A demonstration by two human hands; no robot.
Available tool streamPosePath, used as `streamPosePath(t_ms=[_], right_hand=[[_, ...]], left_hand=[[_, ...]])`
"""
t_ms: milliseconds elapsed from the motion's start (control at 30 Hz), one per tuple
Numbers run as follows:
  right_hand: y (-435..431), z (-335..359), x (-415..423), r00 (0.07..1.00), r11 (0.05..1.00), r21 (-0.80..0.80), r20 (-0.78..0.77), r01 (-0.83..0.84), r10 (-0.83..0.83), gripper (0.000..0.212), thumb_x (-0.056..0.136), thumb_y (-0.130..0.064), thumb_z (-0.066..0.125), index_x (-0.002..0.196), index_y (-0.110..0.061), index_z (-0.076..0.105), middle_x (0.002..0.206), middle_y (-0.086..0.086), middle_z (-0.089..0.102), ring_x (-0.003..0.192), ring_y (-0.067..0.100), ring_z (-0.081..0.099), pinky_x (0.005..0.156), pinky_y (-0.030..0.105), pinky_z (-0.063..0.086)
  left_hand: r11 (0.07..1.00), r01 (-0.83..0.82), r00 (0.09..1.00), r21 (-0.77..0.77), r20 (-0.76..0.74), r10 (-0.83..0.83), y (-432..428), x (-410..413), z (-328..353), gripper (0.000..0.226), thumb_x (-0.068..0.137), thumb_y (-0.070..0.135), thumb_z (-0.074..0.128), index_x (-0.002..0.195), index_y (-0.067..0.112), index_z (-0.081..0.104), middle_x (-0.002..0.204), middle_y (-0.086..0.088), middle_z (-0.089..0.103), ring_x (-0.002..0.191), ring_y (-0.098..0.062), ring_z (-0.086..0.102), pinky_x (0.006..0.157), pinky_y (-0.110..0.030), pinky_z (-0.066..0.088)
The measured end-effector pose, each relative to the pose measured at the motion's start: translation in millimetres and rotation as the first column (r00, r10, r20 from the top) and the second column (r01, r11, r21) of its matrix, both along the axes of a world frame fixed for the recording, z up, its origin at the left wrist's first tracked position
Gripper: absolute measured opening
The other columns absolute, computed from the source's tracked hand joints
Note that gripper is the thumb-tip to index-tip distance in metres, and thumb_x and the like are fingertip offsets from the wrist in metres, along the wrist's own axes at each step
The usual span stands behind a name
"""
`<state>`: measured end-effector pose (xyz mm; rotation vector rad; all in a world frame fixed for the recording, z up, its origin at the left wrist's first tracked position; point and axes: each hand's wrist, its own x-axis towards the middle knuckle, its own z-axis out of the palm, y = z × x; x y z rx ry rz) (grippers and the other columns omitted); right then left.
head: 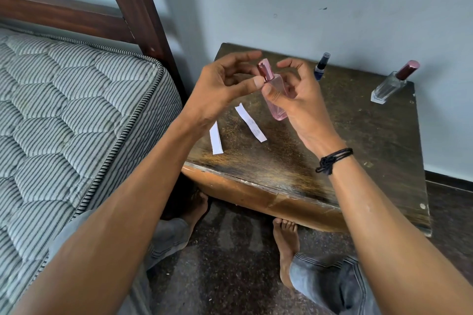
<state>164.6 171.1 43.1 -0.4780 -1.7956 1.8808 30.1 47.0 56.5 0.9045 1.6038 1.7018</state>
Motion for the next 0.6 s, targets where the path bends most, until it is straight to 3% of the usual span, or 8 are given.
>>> streamPosePath(t_ms=[67, 167, 367, 467, 600], right_hand=[[-1, 0, -4, 0.999, 0.998, -0.056, -0.034, 0.009, -0.011, 0.051, 0.077, -0.021, 0.080, 0.118, -0.016, 0.050, 0.110, 0.001, 0.073, 0.103, 0.013, 0.068, 0.095, 0.037, 0.053], [-5, -2, -13, 0.997, 0.993, -0.107, -0.062, 0.044, -0.051, 0.046, 0.081, -0.011, 0.079, 0.117, -0.014, 0.051, 0.103, -0.002, 0.074, 0.101, 0.017, 0.068, 0.093, 0.039, 0.054], [-17, -2, -31, 0.994, 0.989, -0.124, -0.066, 0.080, -0.088, 0.040, 0.086, 0.004, 0.073, 0.118, -0.009, 0.052, 0.100, -0.003, 0.071, 0.094, 0.010, 0.067, 0.082, 0.029, 0.055], [-23, -4, -37, 0.996, 0.992, -0.113, -0.062, 0.063, -0.071, 0.040, 0.086, 0.002, 0.074, 0.118, -0.010, 0.053, 0.100, -0.001, 0.071, 0.096, 0.018, 0.064, 0.083, 0.036, 0.056], [-26, -5, -42, 0.996, 0.992, -0.113, -0.066, 0.059, -0.067, 0.041, 0.086, -0.001, 0.075, 0.118, -0.011, 0.052, 0.104, 0.003, 0.072, 0.100, 0.023, 0.063, 0.090, 0.043, 0.054]], left_hand=[[0.998, 0.036, 0.999, -0.048, -0.026, -0.037, -4, -3, 1, 0.056, 0.082, 0.000, 0.078, 0.134, 0.004, 0.059, 0.115, -0.015, 0.067, 0.094, -0.014, 0.069, 0.082, -0.025, 0.056], [0.992, 0.043, 0.991, -0.120, -0.118, -0.058, -10, -7, 0, 0.068, 0.075, 0.001, 0.085, 0.137, 0.009, 0.058, 0.121, -0.017, 0.064, 0.089, -0.015, 0.069, 0.083, -0.028, 0.058], [0.980, -0.029, 0.973, -0.196, -0.230, -0.017, -12, -4, -10, 0.074, 0.073, 0.013, 0.090, 0.138, 0.021, 0.053, 0.106, -0.010, 0.067, 0.091, -0.024, 0.073, 0.087, -0.036, 0.061], [0.973, -0.098, 0.960, -0.211, -0.276, 0.037, -13, -7, -14, 0.073, 0.071, 0.028, 0.091, 0.135, 0.025, 0.055, 0.099, -0.008, 0.072, 0.085, -0.021, 0.074, 0.087, -0.040, 0.061], [0.963, -0.167, 0.942, -0.211, -0.322, 0.093, -15, -15, -16, 0.069, 0.073, 0.025, 0.090, 0.134, 0.021, 0.059, 0.092, -0.002, 0.073, 0.078, -0.015, 0.073, 0.086, -0.037, 0.061]])
